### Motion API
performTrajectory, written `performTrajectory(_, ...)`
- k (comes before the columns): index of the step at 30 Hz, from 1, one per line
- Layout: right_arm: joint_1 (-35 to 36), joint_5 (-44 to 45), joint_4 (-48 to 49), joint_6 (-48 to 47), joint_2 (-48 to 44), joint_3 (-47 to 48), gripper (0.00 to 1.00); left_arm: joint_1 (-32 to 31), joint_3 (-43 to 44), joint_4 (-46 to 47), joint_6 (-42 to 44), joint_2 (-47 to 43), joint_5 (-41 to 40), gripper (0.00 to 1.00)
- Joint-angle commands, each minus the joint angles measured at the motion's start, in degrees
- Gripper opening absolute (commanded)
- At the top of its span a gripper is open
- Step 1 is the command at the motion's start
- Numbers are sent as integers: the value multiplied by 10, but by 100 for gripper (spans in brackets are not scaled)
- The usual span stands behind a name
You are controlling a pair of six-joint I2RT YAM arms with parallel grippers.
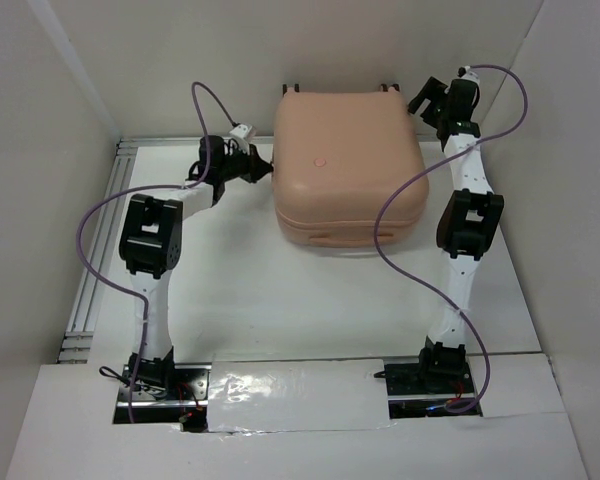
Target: Pack the luggage
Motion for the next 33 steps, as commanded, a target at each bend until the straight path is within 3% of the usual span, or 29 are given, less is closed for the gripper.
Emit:
performTrajectory(1,66,-77,-91,-54,13,21,96,16,72,82,-16,44,-6,0)
performTrajectory(5,66,-45,-91,-87,-30,24,99,21,95,97,-29,59,22,0)
performTrajectory(9,59,-18,-79,-106,-97,-23,99,21,31,122,-40,28,74,0)
performTrajectory(15,54,-18,-90,-118,-105,-17,99,21,-60,146,-46,-34,72,0)
performTrajectory(18,54,-31,-104,-118,-98,5,99,21,-45,91,-35,-42,47,1)
performTrajectory(21,54,-20,-116,-118,-93,16,99,26,-12,-2,-16,-42,23,26)
performTrajectory(26,54,72,-167,-105,-127,-17,99,47,-28,23,-23,-91,-64,73)
performTrajectory(30,42,157,-167,-61,-201,-120,99,75,62,3,-81,-46,-139,78)
performTrajectory(33,31,237,-162,-7,-250,-211,99,67,215,-87,-111,48,-221,76)
